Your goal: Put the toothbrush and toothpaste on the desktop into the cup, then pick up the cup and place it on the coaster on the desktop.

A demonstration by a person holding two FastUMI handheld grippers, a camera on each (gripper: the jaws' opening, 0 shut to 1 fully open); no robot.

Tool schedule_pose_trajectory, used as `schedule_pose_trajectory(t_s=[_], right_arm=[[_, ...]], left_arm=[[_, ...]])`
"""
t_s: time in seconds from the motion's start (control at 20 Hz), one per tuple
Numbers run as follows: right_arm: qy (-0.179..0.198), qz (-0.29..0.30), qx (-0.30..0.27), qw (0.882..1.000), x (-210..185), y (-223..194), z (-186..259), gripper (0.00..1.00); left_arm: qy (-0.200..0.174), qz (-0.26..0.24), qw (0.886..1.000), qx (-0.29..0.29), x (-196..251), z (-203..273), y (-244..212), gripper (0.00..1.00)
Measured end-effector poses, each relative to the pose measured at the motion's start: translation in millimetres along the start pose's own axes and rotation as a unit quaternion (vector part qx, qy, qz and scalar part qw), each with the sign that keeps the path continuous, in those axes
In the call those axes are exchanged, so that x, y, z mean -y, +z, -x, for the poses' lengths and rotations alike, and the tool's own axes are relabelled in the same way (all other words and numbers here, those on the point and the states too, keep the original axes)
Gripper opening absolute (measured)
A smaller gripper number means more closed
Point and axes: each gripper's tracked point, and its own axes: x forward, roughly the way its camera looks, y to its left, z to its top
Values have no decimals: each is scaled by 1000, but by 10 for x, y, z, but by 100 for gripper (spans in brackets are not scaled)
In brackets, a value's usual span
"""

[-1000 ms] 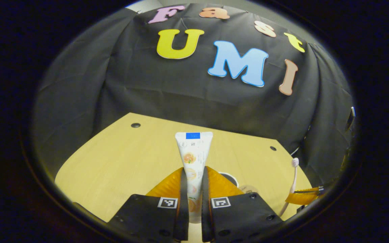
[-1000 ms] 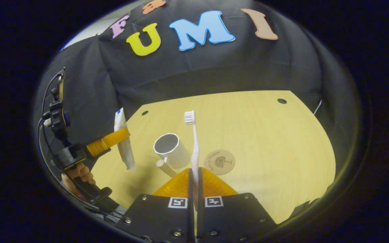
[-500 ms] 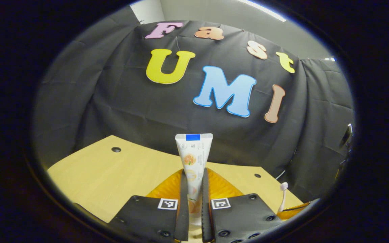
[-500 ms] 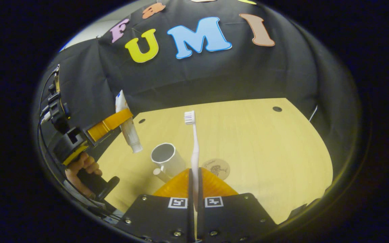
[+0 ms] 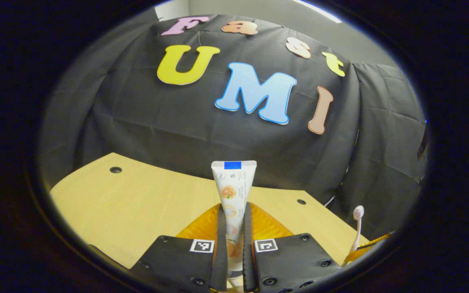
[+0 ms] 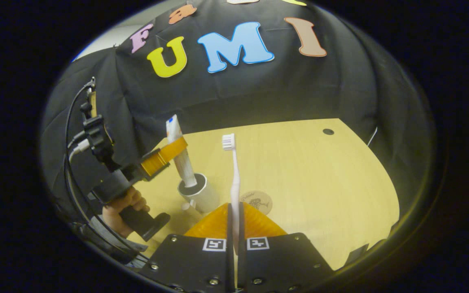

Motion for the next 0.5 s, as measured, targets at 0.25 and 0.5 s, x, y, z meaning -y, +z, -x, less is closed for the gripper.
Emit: schedule_pose_trajectory(t_s=[0.25, 0.5], right_arm=[[5, -1, -6, 1000, -18, 11, -38, 4], [17, 1, -9, 1000, -108, 53, -166, 4]], left_arm=[[18, -30, 998, -48, -135, -88, -386, 24], [28, -43, 995, -80, -207, -57, -569, 30]])
